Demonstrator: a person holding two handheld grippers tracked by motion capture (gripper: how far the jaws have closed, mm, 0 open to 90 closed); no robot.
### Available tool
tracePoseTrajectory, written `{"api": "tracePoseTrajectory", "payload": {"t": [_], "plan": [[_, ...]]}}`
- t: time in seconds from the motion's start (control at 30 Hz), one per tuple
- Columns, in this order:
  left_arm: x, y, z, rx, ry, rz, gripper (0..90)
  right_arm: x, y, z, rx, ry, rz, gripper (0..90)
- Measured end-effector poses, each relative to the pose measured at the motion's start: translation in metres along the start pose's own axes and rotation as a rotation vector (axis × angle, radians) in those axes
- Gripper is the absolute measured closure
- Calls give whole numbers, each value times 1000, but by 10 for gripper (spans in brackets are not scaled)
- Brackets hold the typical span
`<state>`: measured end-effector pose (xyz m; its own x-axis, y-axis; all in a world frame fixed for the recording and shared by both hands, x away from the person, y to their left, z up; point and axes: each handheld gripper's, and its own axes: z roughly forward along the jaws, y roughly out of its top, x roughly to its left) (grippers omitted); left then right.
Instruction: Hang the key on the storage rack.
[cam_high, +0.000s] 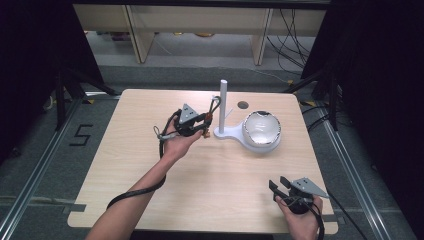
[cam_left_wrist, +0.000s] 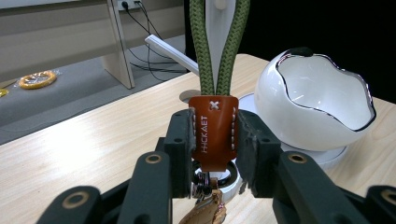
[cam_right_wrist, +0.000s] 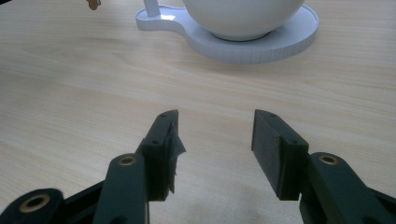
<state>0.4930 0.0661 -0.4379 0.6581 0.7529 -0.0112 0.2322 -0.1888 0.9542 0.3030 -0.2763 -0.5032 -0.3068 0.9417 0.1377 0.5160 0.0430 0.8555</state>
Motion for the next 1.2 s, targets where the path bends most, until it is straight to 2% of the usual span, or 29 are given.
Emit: {"api": "tracePoseTrajectory", "payload": {"t": [0.23, 0.27, 0.37, 0.5, 0.83, 1.2], "plan": [[-1, 0, 3, 4, 0, 1, 669, 0, 0, 0, -2, 2, 4, 522], [-1, -1, 4, 4, 1, 2, 669, -2, 0, 0, -7, 9, -24, 522], [-2, -1, 6, 5, 0, 2, 668, -3, 0, 0, -10, 7, -29, 521], [-3, -1, 8, 7, -1, 0, 666, -3, 0, 1, -19, 19, -28, 522], [-6, 0, 11, 33, -21, -2, 640, -3, 0, 0, -9, 7, -28, 522], [-9, 3, 0, 33, -23, 29, 608, -2, 0, -1, -6, 10, -22, 521]]}}
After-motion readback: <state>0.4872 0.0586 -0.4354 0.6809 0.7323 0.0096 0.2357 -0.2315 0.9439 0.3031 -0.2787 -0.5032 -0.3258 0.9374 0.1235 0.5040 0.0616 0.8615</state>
